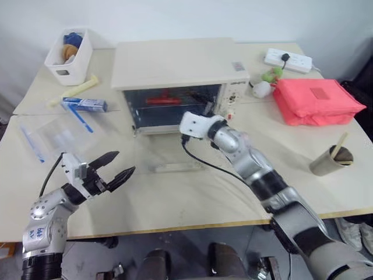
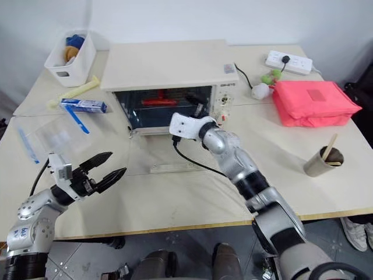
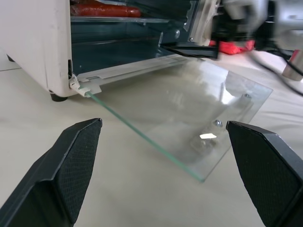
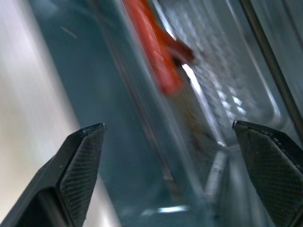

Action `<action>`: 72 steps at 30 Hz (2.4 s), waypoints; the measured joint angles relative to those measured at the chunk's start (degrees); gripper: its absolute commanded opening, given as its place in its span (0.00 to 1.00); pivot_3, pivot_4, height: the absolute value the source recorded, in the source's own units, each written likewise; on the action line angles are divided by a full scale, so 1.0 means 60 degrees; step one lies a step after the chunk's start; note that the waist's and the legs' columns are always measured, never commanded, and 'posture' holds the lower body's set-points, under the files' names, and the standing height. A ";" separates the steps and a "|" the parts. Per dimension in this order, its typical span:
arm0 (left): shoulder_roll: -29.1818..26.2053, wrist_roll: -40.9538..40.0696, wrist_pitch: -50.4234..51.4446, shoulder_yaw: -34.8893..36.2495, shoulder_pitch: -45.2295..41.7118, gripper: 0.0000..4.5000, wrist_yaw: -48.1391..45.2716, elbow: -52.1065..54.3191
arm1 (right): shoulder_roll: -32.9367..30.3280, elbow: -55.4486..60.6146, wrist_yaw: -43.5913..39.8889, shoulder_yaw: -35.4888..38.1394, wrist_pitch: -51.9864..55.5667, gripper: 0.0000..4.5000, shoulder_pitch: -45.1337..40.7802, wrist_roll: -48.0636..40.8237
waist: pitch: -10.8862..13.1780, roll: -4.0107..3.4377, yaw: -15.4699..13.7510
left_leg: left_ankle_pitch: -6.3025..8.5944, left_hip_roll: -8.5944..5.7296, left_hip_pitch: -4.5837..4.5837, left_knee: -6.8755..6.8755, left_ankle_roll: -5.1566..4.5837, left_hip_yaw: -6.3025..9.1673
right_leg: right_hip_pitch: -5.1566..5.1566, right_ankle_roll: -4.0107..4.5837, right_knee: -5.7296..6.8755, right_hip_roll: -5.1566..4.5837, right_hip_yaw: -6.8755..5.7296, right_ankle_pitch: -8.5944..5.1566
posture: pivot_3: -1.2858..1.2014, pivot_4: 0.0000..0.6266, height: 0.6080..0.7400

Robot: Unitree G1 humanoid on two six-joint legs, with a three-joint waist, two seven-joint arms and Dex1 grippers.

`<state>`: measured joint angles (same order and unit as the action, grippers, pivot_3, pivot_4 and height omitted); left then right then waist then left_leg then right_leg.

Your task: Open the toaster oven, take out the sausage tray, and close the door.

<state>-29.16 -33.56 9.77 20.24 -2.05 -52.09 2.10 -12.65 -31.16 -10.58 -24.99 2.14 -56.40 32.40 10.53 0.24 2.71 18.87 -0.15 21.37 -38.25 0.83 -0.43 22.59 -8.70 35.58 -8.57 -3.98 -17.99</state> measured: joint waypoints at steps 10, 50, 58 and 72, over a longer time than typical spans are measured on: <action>0.0035 -0.0038 0.0265 -0.0105 -0.0315 1.00 0.0306 0.0256 | 0.0729 -0.2615 0.0844 -0.0358 -0.0826 0.64 -0.1151 0.0419 | 0.0000 0.0000 0.0128 | 0.0001 0.0000 -0.0004 0.0011 0.0002 -0.0002 | 0.0001 0.0000 0.0003 0.0000 -0.0010 0.0000 | 0.52 0.24 1.00; -0.0549 -0.0188 0.1512 -0.0340 -0.4151 1.00 0.0275 -0.1878 | -0.0760 0.4000 -0.2591 -0.0339 -0.0958 0.10 0.2833 0.0329 | -0.0001 0.0004 0.0295 | -0.0002 0.0002 0.0004 0.0004 0.0006 0.0004 | 0.0003 -0.0002 0.0012 -0.0001 -0.0039 0.0001 | 0.52 0.24 1.00; -0.0788 -0.0635 0.2450 0.0124 -0.3116 1.00 0.0601 -0.0735 | -0.0834 0.4539 -0.2508 -0.0208 -0.0746 0.18 0.3101 0.0404 | -0.0002 0.0005 0.0079 | -0.0001 0.0003 -0.0006 0.0000 0.0006 0.0004 | 0.0001 -0.0001 0.0009 -0.0002 -0.0028 0.0001 | 0.52 0.24 1.00; -0.0718 -0.0743 0.2542 0.0021 -0.2731 1.00 0.0521 -0.0285 | -0.0277 0.1462 -0.0786 -0.0326 -0.0310 0.68 0.0642 0.1592 | -0.0002 0.0006 0.0096 | -0.0001 0.0001 -0.0009 0.0010 0.0007 -0.0002 | 0.0001 0.0001 0.0012 -0.0001 -0.0028 0.0002 | 0.52 0.24 1.00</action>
<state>-33.46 -38.02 25.02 20.36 -18.44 -48.96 0.40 -14.31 -22.39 -15.30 -26.95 0.28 -52.54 41.95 10.52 0.28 3.28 18.87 -0.15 21.31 -38.19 0.87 -0.45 22.60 -8.69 35.65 -8.58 -4.15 -17.98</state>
